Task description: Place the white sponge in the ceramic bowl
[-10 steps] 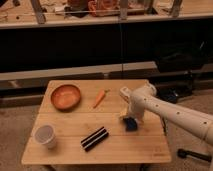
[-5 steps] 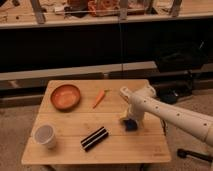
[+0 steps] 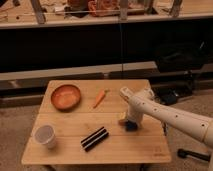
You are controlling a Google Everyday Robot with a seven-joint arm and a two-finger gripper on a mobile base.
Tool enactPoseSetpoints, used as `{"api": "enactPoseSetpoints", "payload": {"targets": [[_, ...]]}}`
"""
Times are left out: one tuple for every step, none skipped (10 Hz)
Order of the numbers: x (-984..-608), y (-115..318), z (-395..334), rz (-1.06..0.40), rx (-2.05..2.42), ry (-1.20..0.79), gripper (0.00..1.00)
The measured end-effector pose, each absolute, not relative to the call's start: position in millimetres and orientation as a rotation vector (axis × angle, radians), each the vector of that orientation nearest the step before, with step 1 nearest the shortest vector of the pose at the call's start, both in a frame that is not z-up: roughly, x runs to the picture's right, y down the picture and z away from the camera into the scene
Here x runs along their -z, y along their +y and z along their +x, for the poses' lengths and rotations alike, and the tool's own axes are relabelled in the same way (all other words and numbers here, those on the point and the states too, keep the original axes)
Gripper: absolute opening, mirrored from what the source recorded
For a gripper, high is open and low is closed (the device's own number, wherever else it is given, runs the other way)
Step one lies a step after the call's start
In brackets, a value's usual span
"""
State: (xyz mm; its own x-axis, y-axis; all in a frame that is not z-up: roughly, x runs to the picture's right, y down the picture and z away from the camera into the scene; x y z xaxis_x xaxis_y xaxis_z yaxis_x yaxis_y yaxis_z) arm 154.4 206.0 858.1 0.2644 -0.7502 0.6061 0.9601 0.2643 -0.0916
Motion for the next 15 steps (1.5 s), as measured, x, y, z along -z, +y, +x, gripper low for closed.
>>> {"api": "enactPoseSetpoints", "payload": {"targets": [[-854.0,204.3,153.7,-0.496,1.218,-0.499,0.80],[-850.9,202.8,153.8,-0.498,1.211,-0.500,0.76],[-851.6,204.7,154.0,-0.502,1.206,-0.502,0.69],[-854.0,207.8,152.7,-0.503,1.202,-0.504,0.59],[-856.2,209.5,150.5,-0.500,1.203,-0.504,0.49],[-854.6,209.7,152.5,-0.500,1.198,-0.501,0.44],[-854.3,209.6,153.1,-0.500,1.196,-0.501,0.37],[-853.4,209.2,153.2,-0.501,1.196,-0.502,0.25],[-852.3,208.9,153.6,-0.502,1.194,-0.502,0.15],[-851.5,208.1,153.4,-0.501,1.194,-0.502,0.07],[-850.6,207.8,153.3,-0.502,1.194,-0.503,0.03],[-850.0,207.7,152.7,-0.502,1.195,-0.504,0.02],[-849.9,207.6,152.5,-0.501,1.196,-0.505,0.02],[-850.4,207.0,151.1,-0.499,1.198,-0.506,0.02],[-848.9,202.8,148.3,-0.501,1.201,-0.506,0.02]]}}
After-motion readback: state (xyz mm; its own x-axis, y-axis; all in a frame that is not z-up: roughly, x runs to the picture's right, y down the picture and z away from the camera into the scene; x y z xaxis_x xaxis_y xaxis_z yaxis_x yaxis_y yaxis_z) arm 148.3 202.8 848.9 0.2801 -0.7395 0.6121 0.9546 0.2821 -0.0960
